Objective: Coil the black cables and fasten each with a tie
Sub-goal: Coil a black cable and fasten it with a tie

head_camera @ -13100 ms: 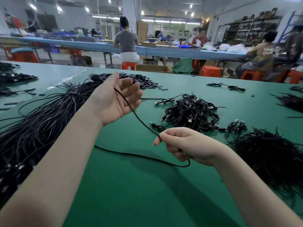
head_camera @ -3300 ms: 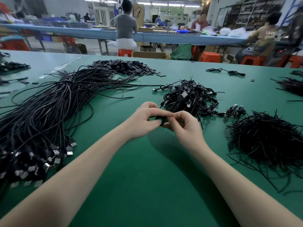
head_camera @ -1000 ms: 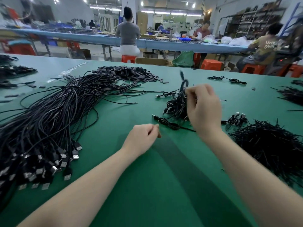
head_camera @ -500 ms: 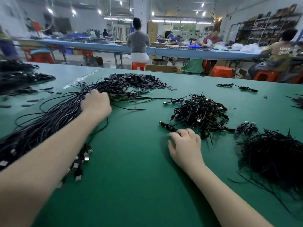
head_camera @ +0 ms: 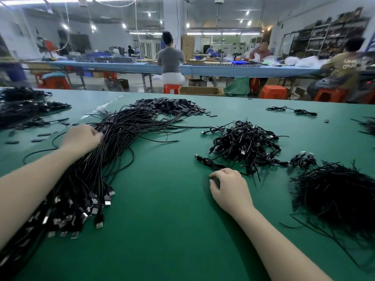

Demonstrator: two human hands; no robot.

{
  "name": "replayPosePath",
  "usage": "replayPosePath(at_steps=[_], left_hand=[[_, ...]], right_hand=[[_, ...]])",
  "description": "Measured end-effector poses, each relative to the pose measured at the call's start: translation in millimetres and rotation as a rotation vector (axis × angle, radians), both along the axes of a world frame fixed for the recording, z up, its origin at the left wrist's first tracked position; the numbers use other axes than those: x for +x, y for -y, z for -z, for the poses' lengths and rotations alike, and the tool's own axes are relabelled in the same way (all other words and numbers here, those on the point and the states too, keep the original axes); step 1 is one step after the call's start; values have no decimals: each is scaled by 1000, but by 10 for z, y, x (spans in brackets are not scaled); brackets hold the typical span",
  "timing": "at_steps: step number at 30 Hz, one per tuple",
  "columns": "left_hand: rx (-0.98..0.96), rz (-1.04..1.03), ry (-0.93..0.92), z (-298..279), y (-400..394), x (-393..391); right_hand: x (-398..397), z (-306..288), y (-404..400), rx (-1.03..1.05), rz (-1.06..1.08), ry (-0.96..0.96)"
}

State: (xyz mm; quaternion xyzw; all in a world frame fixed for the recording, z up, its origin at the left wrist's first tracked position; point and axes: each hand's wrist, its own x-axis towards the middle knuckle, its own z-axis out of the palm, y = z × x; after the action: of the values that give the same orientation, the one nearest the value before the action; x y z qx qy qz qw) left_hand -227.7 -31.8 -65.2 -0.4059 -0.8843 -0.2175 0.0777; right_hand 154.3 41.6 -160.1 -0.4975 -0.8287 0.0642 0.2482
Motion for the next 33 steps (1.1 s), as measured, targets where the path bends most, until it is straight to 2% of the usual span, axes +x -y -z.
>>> replayPosePath(at_steps=[2,3,5,8,11,14,16,19,22,24,26,28,33], left_hand=[[427,-1,287,-268,-6,-60],[623,7,369,-431,-9,-76],[796,90,381,-776,-43,-84],[738,295,388,-1236,-91,273],[653,540,318,-1530,-87,938],[400,793,233,-1369,5,1624],[251,900,223,-1092,-10,2010],[72,991,308,-747,-87,2411],[105,1049,564,-536,-136,2501],[118,1078,676,-465,-155,2429],[35,1075,637,-437,-180,2290],[-28,1011,458,-426,-215,2143],[123,553,-41,-294,-384,1811]], right_hand=[[1,-5,-5,2,3,-5],[3,-7,-13,1,4,-7],[4,-3,-28,-2,-5,-15],[2,-7,-4,4,-26,-27],[7,-167,60,152,-51,-249],[20,-565,131,177,-175,-540],[40,-835,204,113,-289,-618],[134,-1116,268,33,-359,-558],[285,-1256,240,-86,-340,-438],[384,-1290,182,-123,-311,-375],[479,-1316,136,-195,-305,-422],[584,-1347,88,-260,-287,-503],[680,-1351,42,-374,-270,-468]])
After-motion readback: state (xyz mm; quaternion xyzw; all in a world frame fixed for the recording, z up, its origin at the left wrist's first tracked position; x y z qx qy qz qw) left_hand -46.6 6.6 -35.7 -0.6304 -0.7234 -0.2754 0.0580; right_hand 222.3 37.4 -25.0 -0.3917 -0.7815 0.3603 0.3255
